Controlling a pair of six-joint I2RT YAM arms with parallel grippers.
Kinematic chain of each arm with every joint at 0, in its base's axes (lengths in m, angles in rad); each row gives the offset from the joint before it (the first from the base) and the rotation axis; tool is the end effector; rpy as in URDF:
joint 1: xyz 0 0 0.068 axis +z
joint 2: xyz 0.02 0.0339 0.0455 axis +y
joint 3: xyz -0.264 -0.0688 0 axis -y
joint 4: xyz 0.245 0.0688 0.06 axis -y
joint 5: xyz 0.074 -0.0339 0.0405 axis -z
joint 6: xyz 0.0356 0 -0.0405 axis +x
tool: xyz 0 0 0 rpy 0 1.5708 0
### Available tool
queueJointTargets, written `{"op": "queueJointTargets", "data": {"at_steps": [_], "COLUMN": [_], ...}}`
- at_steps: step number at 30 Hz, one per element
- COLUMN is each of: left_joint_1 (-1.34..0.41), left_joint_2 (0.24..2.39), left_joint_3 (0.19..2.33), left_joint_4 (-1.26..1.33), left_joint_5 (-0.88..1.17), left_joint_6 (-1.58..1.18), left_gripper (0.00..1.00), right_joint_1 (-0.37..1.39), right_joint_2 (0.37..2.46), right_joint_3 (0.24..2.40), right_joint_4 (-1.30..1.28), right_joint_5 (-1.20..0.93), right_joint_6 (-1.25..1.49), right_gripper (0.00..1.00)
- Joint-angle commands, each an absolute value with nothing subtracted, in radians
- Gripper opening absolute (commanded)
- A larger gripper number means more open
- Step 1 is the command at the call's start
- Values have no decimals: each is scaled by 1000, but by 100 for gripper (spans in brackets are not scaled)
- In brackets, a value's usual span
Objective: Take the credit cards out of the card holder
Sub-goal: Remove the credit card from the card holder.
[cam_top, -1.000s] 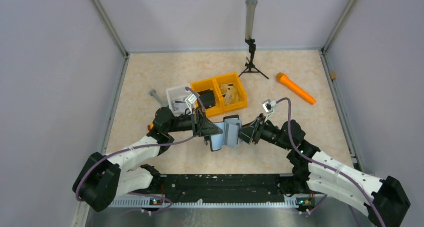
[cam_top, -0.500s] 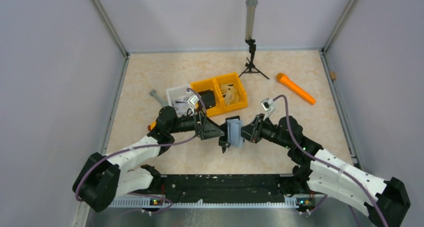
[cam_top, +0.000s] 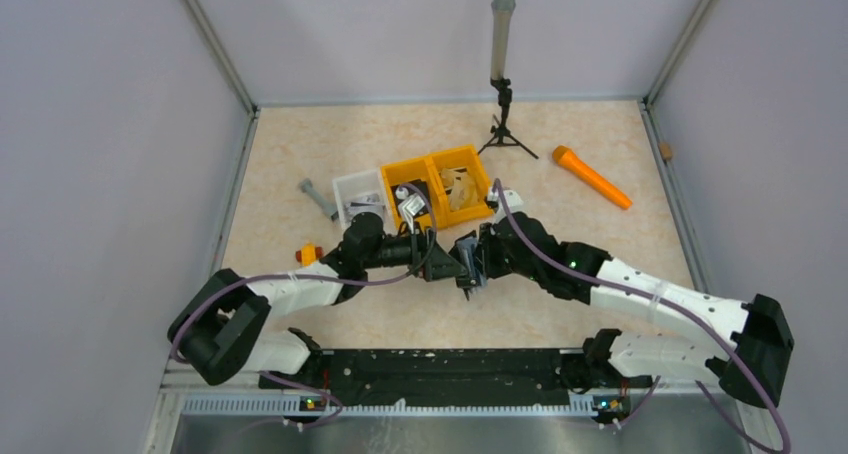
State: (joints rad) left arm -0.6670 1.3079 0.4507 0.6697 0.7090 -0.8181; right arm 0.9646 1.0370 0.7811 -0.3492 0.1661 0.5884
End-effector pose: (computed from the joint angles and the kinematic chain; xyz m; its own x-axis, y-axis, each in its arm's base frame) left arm 0.1871 -0.1768 0.2036 -0.8096 -0.0676 -0.5831 0.5577 0.2213 -0.8000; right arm 0.1345 0.1837 0.2747 -0.6765 -0.0150 -0.7363 -0.4299 0.8198 0.3782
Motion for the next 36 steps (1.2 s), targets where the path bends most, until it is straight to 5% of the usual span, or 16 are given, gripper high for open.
{"op": "queueJointTargets", "data": {"at_steps": [1, 10, 23, 32, 36], "left_joint_1": [-692, -693, -698, -701, -691], "left_joint_2": [1317, 1302, 1460, 1428, 1403], "left_joint_3": [492, 477, 477, 491, 483], "left_joint_4": [745, 688, 1007, 906, 832], "left_joint_5": [645, 615, 697, 706, 703], "left_joint_6": [-787, -756, -910, -854, -827], "left_gripper": [99, 99, 99, 99, 90], "right_joint_1": [1005, 1011, 1024, 1023, 1023], "right_joint_2": [1094, 1088, 1106, 1051, 908], "right_joint_3": [893, 895, 893, 862, 760], "right_joint_4": [-451, -515, -460, -449, -326], "right_joint_5": [357, 462, 383, 379, 346], "right_joint_6": [565, 562, 561, 571, 584], "right_gripper": [0, 0, 0, 0, 0]}}
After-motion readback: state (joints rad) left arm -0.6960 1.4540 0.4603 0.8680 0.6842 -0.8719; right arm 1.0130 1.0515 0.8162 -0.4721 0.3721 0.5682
